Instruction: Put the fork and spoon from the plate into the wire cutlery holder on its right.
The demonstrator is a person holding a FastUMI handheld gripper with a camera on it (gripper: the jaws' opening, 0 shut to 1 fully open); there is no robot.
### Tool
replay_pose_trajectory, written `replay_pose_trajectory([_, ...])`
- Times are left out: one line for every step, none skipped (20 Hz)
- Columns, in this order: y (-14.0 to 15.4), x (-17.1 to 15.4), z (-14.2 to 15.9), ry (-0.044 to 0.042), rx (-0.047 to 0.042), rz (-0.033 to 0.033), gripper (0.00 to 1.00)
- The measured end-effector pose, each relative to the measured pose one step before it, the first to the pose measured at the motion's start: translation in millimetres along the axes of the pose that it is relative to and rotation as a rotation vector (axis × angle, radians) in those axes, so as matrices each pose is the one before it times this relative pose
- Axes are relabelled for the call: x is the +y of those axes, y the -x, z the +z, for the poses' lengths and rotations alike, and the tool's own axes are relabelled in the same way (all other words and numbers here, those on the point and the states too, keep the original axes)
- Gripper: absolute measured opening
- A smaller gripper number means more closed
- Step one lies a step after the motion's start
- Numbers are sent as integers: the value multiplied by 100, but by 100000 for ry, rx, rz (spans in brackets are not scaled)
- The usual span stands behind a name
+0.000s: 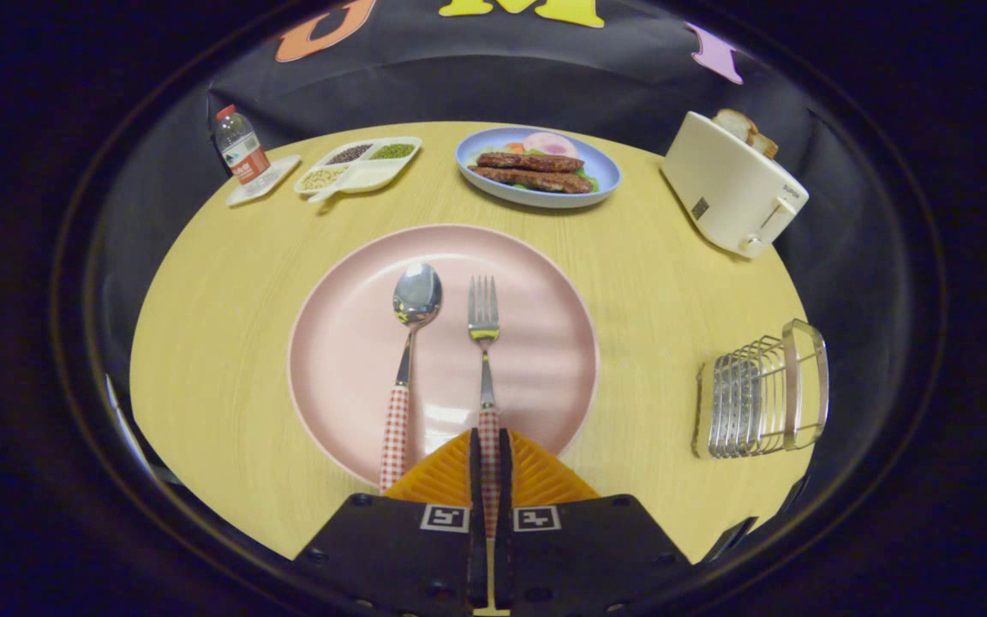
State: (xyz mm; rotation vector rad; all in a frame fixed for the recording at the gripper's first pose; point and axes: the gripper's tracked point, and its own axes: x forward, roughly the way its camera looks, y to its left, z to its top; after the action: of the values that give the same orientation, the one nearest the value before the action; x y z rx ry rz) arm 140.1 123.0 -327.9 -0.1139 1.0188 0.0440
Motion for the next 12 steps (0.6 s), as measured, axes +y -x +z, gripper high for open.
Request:
replay_pose_trajectory([416, -239, 158, -804, -65, 814, 4])
replay_pose_trajectory([718, 4, 264, -1101, 42, 1762, 4])
replay_pose_trajectory([948, 19, 200, -1037, 107, 1758, 4])
replay_pose_trajectory([1132, -100, 308, -772, 316, 1775, 4])
replay_pose_trajectory([1144, -230, 243, -479, 587, 1522, 4])
replay_pose_trajectory([1429, -404, 340, -443, 411, 1232, 4])
replay_pose_trajectory([1450, -708, 370, -611, 552, 717, 4])
replay_pose_trajectory([1678, -830, 459, -1069, 311, 1110, 4])
replay_pose_trajectory([1524, -1091, 519, -805, 71, 94, 4])
replay_pose_trajectory([1611, -1545, 566, -1071, -791, -896, 4])
replay_pose_trajectory([1350, -1757, 473, -845, -631, -1632, 4])
replay_pose_trajectory([1237, -1958, 400, -946, -597, -2099, 4])
